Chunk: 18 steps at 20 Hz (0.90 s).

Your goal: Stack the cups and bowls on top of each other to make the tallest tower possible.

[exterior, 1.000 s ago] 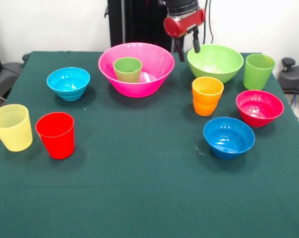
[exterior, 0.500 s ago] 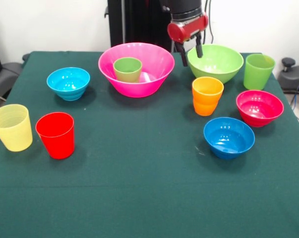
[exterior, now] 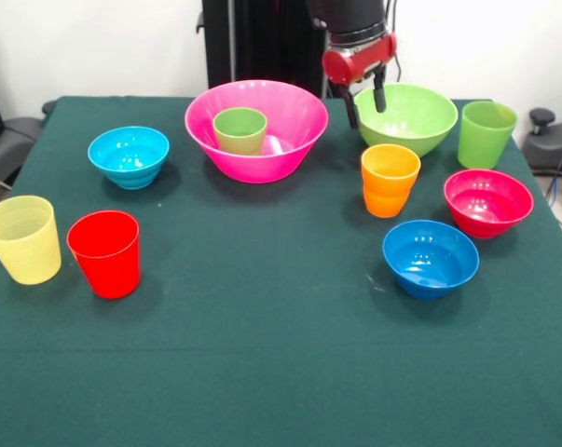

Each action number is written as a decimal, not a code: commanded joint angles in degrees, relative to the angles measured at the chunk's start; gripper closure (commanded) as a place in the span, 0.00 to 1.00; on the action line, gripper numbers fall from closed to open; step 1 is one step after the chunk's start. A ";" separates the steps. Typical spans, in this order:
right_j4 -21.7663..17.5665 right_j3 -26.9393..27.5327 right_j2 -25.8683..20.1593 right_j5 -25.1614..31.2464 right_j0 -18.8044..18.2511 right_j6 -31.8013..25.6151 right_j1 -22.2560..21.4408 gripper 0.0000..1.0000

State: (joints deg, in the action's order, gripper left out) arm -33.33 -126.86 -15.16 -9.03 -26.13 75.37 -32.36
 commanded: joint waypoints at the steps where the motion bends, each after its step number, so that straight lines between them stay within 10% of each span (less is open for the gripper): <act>1: -1.11 6.32 1.81 -5.46 1.16 9.40 3.88 0.00; 18: -1.88 10.16 6.99 -13.35 4.27 7.82 10.93 0.00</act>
State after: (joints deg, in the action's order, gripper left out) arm -33.84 -124.68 -8.37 -19.76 -24.12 75.37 -24.91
